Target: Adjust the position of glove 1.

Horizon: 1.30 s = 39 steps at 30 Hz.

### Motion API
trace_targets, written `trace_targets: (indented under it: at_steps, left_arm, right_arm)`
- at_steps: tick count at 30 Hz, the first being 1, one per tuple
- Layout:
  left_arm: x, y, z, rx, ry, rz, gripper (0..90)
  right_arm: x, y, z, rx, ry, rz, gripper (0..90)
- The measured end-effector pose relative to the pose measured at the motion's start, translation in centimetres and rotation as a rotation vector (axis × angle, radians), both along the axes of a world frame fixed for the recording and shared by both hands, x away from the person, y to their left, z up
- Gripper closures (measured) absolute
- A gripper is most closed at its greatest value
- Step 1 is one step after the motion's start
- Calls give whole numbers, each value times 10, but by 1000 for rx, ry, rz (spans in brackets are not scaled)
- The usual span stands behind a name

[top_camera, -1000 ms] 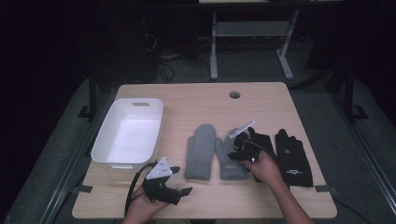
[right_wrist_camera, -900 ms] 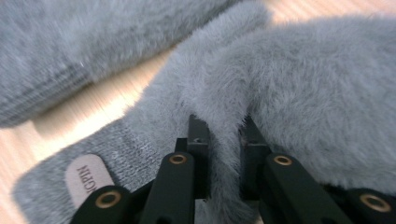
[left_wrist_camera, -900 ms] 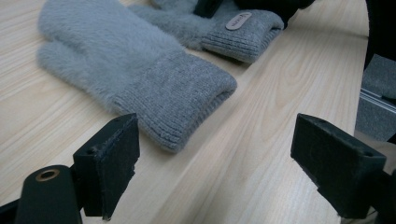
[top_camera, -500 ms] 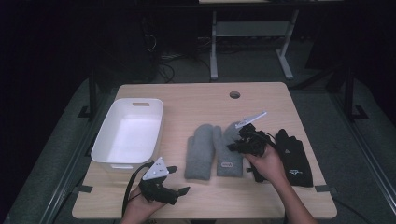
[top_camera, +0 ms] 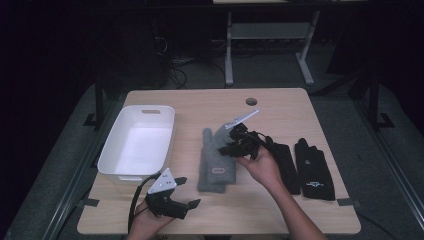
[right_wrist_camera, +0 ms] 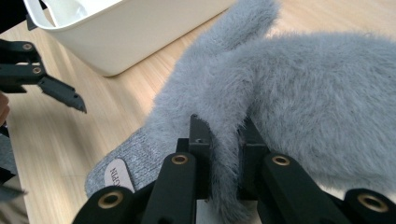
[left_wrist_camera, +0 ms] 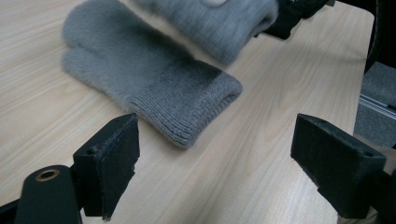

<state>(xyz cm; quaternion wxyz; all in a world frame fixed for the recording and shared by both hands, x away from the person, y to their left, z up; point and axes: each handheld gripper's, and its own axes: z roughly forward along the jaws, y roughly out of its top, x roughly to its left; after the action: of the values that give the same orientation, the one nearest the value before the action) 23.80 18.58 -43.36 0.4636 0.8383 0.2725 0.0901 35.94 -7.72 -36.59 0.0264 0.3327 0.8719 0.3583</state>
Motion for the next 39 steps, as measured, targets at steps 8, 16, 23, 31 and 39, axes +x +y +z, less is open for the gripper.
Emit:
trace_targets:
  at_steps: [8, 16, 23, 31, 39]
  left_arm:
    - [0, 1, 0, -8, -4, 4, 150]
    - [1, 2, 1, 0, -8, 11, 150]
    - [3, 0, -1, -2, 5, 7, 150]
    - [4, -3, -1, -7, 20, 11, 150]
    - [5, -4, 0, -9, 26, 10, 151]
  right_arm:
    - [13, 20, -22, 2, 68, -6, 797]
    - [16, 24, -43, -25, 91, -28, 736]
    - [13, 21, -49, -32, 80, -28, 591]
    - [14, 15, -54, -20, 84, -25, 443]
    - [8, 9, -34, 34, -3, -56, 428]
